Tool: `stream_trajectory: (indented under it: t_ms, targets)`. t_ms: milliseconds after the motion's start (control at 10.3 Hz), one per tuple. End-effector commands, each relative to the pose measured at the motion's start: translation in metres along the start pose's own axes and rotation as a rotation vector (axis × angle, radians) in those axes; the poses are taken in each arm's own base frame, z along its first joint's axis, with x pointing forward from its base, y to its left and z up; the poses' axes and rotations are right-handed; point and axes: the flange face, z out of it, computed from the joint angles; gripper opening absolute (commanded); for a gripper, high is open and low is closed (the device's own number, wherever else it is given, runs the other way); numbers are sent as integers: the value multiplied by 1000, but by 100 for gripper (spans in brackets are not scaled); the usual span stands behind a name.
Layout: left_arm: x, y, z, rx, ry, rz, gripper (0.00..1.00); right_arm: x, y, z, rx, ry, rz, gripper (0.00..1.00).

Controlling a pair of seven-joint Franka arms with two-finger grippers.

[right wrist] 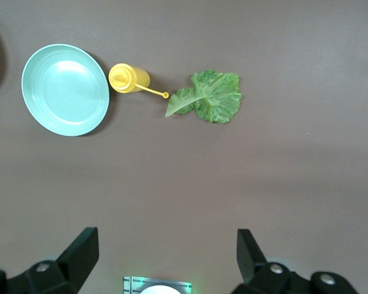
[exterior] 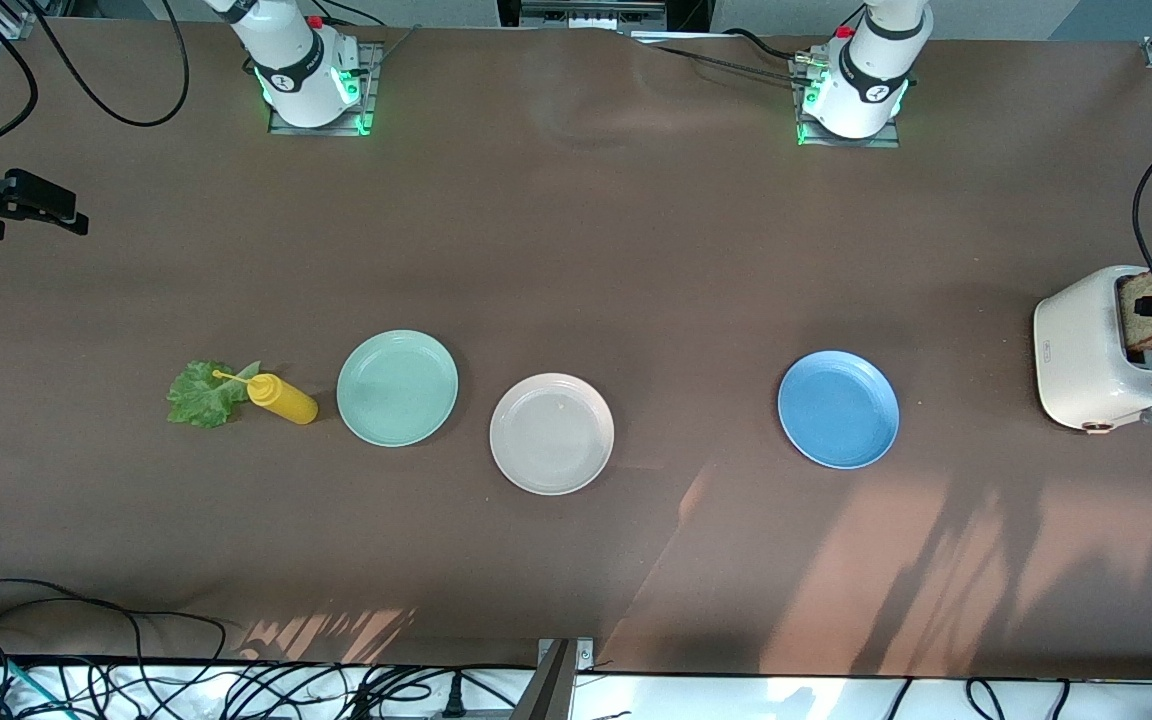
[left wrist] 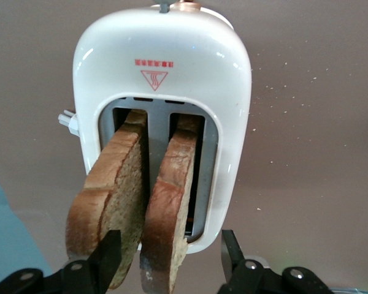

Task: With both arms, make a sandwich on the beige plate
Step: 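Lower the left gripper and grasp a toast slice in the toaster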

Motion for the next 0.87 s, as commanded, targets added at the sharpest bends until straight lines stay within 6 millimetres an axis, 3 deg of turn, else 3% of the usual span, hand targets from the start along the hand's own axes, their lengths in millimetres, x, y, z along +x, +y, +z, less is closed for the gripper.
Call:
stream_trajectory:
  t_ms: [0, 194, 290, 581, 774]
  targets:
    - [-2, -1, 3, 27, -26, 11, 35, -2, -1, 0, 0, 4, 8, 100]
    - [-1, 2, 1, 29, -25, 13, 6, -2, 0, 0, 0, 4, 10, 100]
    - [-1, 5, -1, 29, -31, 15, 0, -2, -1, 0, 0, 4, 8, 100]
    - [-2, 11, -17, 38, -18, 22, 0, -2, 0, 1, 1, 1, 10, 100]
    - [-11, 30, -65, 47, -25, 34, 0, -1, 0, 1, 1, 1, 10, 100]
